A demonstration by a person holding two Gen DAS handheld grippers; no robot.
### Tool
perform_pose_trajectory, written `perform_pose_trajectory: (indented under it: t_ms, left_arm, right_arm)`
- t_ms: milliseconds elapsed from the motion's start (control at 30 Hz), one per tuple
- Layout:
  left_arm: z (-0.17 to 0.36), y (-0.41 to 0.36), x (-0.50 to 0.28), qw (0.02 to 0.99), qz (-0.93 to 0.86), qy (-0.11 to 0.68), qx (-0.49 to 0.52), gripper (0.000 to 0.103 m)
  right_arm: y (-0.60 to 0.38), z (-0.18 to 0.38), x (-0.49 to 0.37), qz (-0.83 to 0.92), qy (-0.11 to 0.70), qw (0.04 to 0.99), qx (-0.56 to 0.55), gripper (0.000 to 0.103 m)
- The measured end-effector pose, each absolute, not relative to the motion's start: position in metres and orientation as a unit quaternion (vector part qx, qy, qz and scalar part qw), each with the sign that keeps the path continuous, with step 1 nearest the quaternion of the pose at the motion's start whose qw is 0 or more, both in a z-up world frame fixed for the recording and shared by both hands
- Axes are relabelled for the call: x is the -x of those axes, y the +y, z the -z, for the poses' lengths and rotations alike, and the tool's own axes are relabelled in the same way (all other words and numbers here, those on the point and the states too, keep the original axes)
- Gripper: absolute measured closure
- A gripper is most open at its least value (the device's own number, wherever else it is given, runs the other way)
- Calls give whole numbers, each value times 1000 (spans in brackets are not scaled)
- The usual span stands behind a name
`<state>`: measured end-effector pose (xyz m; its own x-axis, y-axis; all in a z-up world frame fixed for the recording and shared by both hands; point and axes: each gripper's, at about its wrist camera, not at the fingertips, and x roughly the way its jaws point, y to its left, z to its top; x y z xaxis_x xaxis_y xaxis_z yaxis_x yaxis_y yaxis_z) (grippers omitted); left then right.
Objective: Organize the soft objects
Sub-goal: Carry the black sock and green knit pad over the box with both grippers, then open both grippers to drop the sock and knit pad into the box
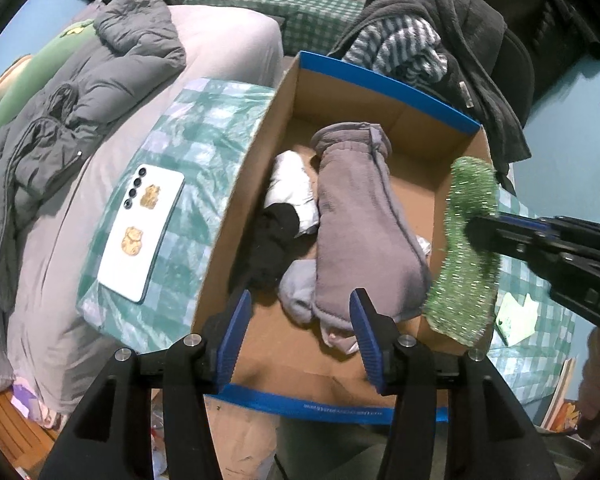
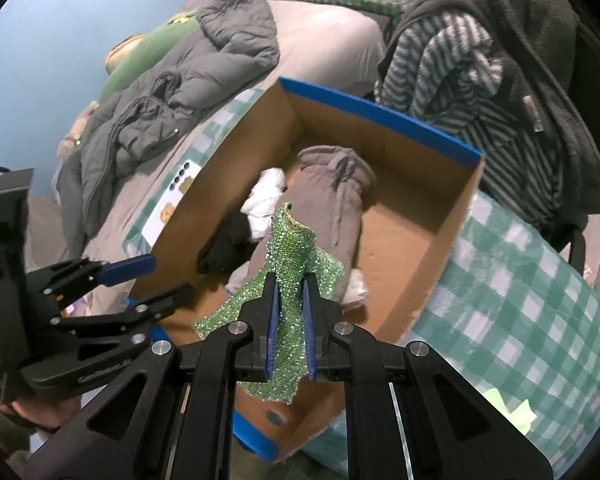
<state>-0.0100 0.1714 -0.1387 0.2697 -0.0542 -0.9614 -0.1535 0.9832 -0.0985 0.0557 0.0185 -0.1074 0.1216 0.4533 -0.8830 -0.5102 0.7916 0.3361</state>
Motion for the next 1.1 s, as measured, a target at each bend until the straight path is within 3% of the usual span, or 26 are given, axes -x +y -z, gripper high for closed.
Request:
perform_pose_trajectory:
  t_ms: [200,267,533,1100]
  left_arm:
    - [135,174,20,792,-37,603,90,51]
    - [133,174,22,793,-36,602,91,51]
    - [119,158,24,800,-20,595,80,50]
    - [100,89,17,811,46,582,28,48]
  right_arm:
    - [30,117,-56,-328,589,738,27,85]
    - [30,117,-56,-328,588,739,27,75]
    - [19,110,-51,-321,584,746,18,58]
    - [-61,84,-34,-263,570,778,-23,46]
